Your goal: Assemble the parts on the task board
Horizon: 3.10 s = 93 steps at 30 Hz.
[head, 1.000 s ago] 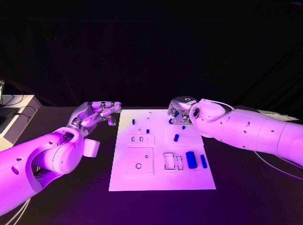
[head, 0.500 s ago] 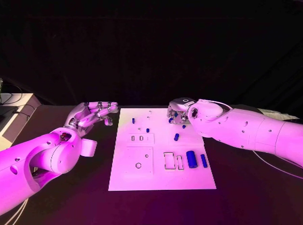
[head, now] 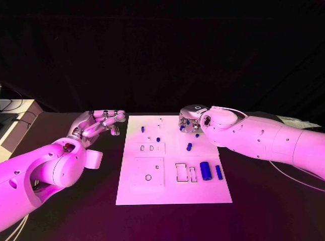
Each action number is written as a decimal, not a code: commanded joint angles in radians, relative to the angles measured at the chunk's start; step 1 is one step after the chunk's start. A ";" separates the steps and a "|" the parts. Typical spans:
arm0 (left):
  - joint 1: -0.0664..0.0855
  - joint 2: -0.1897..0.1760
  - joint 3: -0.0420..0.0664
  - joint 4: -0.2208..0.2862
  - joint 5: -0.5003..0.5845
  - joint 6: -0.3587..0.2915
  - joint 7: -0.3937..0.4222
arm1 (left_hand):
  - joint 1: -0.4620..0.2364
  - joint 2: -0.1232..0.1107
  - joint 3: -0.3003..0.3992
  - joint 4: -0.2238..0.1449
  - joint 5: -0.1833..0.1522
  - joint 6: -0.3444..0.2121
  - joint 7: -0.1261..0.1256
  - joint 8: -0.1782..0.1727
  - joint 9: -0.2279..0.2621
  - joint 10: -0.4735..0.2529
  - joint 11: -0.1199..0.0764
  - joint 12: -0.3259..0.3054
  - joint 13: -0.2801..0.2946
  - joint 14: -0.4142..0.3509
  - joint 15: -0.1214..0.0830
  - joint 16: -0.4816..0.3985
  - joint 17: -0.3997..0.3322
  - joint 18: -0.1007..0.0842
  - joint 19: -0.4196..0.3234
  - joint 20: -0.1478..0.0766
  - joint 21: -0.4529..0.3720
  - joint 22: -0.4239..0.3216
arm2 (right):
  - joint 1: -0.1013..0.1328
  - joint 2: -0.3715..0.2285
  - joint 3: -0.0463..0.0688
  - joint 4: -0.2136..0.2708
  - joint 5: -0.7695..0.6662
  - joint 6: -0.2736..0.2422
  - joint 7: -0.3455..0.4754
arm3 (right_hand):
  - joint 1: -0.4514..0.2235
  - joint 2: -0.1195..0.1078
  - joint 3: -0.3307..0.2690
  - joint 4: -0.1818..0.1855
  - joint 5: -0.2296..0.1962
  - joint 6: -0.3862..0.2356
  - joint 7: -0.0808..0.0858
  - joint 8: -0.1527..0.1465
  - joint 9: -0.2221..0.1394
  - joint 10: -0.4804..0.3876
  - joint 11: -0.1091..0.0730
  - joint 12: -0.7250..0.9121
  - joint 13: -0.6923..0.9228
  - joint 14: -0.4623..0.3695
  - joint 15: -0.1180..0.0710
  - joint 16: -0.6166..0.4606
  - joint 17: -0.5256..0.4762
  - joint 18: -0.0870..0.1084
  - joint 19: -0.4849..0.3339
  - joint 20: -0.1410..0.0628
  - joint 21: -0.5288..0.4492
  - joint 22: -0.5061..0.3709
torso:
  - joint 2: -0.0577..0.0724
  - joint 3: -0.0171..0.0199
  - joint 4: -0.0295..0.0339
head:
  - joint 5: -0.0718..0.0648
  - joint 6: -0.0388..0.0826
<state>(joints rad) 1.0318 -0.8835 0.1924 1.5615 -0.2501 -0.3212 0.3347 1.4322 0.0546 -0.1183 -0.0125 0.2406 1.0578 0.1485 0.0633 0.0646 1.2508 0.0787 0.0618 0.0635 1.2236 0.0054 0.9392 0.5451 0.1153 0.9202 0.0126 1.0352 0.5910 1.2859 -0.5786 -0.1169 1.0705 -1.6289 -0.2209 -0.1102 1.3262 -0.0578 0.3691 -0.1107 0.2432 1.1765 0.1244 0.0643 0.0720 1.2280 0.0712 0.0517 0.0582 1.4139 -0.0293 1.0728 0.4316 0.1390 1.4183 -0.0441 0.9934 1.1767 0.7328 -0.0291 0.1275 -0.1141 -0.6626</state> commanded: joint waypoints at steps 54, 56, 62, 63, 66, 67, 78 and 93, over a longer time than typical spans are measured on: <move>0.001 -0.010 0.008 0.041 -0.016 0.022 0.001 | -0.007 -0.004 0.000 0.000 0.004 -0.008 0.000 0.001 0.000 -0.020 0.002 0.003 0.000 -0.007 0.000 0.014 -0.010 0.022 -0.007 0.002 0.011 0.001 | -0.011 0.166 0.017 -0.108 -0.063 -0.284 -0.112 | 0.004 0.045 0.034 -0.066 -0.029 0.037 -0.007 0.000 0.026 0.045 -0.018 0.007 0.003 -0.001 -0.012 0.023 0.014 -0.024 0.055 -0.011 -0.058 0.244 | 0.032 -0.0266 0.0433 | -0.019 0.010; 0.001 -0.010 0.008 0.041 -0.016 0.022 0.001 | -0.007 -0.004 0.000 0.000 0.004 -0.008 0.000 0.001 0.000 -0.020 0.002 0.003 0.000 -0.007 0.000 0.014 -0.010 0.022 -0.007 0.002 0.011 0.001 | -0.011 0.161 0.016 -0.103 -0.064 -0.280 -0.114 | 0.004 0.045 0.034 -0.066 -0.029 0.037 -0.007 0.000 0.026 0.045 -0.018 0.007 0.003 -0.001 -0.012 0.023 0.014 -0.024 0.055 -0.011 -0.058 0.244 | 0.032 -0.0267 0.0442 | -0.019 0.010; 0.001 -0.011 0.009 0.038 -0.016 0.022 0.001 | -0.006 -0.004 0.001 0.001 0.004 -0.009 0.000 0.001 0.000 -0.021 0.003 0.003 0.000 -0.008 0.000 0.019 -0.016 0.023 -0.007 0.003 0.013 0.000 | -0.011 0.147 0.016 -0.081 -0.079 -0.284 -0.129 | 0.004 0.044 0.035 -0.068 -0.024 0.037 -0.007 0.000 0.026 0.046 -0.018 0.007 0.003 -0.001 -0.013 0.022 0.013 -0.024 0.059 -0.012 -0.065 0.245 | 0.034 -0.0254 0.0439 | -0.015 0.011; 0.001 -0.012 0.009 0.037 -0.016 0.022 0.001 | -0.006 -0.004 0.001 0.001 0.004 -0.009 0.000 0.001 0.000 -0.021 0.003 0.003 0.000 -0.008 0.000 0.019 -0.016 0.023 -0.007 0.003 0.013 0.000 | -0.011 0.145 0.016 -0.079 -0.081 -0.287 -0.131 | 0.004 0.044 0.035 -0.068 -0.024 0.037 -0.007 0.000 0.026 0.046 -0.018 0.007 0.003 -0.001 -0.013 0.022 0.013 -0.024 0.059 -0.012 -0.065 0.245 | 0.035 -0.0258 0.0445 | -0.016 0.011; 0.001 -0.012 0.009 0.034 -0.016 0.022 0.002 | -0.006 -0.004 0.001 0.001 0.004 -0.009 0.000 0.001 0.000 -0.021 0.003 0.003 0.000 -0.008 0.000 0.019 -0.016 0.023 -0.007 0.003 0.013 0.000 | -0.011 0.140 0.016 -0.070 -0.091 -0.314 -0.135 | 0.003 0.043 0.036 -0.069 -0.020 0.038 -0.008 0.000 0.026 0.047 -0.019 0.007 0.003 -0.001 -0.013 0.022 0.013 -0.025 0.060 -0.012 -0.066 0.245 | 0.036 -0.0261 0.0451 | -0.015 0.013; 0.001 -0.012 0.009 0.033 -0.016 0.022 0.002 | -0.006 -0.004 0.001 0.001 0.004 -0.009 0.000 0.001 0.000 -0.021 0.003 0.003 0.000 -0.008 0.000 0.019 -0.016 0.023 -0.007 0.003 0.013 0.000 | -0.011 0.139 0.016 -0.068 -0.092 -0.321 -0.135 | 0.003 0.043 0.036 -0.069 -0.019 0.038 -0.008 0.000 0.026 0.047 -0.019 0.007 0.003 -0.001 -0.013 0.022 0.013 -0.025 0.060 -0.012 -0.066 0.245 | 0.036 -0.0258 0.0454 | -0.015 0.014; 0.001 -0.013 0.009 0.029 -0.016 0.022 0.001 | -0.005 -0.004 0.002 0.001 0.004 -0.009 0.000 0.002 0.000 -0.021 0.002 0.003 0.000 -0.007 0.000 0.022 -0.018 0.024 -0.007 0.003 0.015 -0.001 | -0.012 0.132 0.016 -0.059 -0.096 -0.298 -0.135 | 0.001 0.041 0.036 -0.069 -0.019 0.039 -0.008 0.000 0.026 0.047 -0.019 0.007 0.003 -0.001 -0.013 0.023 0.014 -0.025 0.061 -0.012 -0.067 0.246 | 0.039 -0.0267 0.0444 | -0.015 0.016; 0.001 -0.013 0.009 0.026 -0.016 0.023 0.000 | -0.005 -0.005 0.003 0.001 0.004 -0.009 0.000 0.002 0.000 -0.022 0.003 0.003 0.000 -0.008 0.000 0.027 -0.020 0.024 -0.007 0.003 0.017 -0.001 | -0.012 0.126 0.016 -0.057 -0.096 -0.263 -0.140 | 0.001 0.040 0.036 -0.069 -0.019 0.039 -0.008 0.000 0.026 0.047 -0.019 0.007 0.003 -0.001 -0.013 0.023 0.014 -0.025 0.060 -0.012 -0.067 0.246 | 0.041 -0.0276 0.0453 | -0.015 0.015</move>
<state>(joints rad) 1.0320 -0.8968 0.2002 1.5869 -0.2627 -0.3146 0.3295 1.4322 0.0546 -0.1183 -0.0125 0.2407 1.0578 0.1485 0.0633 0.0646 1.2329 0.0824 0.0616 0.0632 1.2237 0.0055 0.9624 0.5258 0.1296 0.9203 0.0126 1.0457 0.5906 1.2742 -0.4510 -0.1007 1.0113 -1.7089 -0.5105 -0.2440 1.3140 -0.0397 0.4013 -0.1770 0.2215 1.2074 0.1180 0.0612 0.0962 1.2450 0.0783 0.0515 0.0582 1.4154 -0.0371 1.0939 0.4455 0.1049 1.4573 -0.0548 0.9323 1.3073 0.7727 -0.0567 0.1732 -0.1292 -0.6481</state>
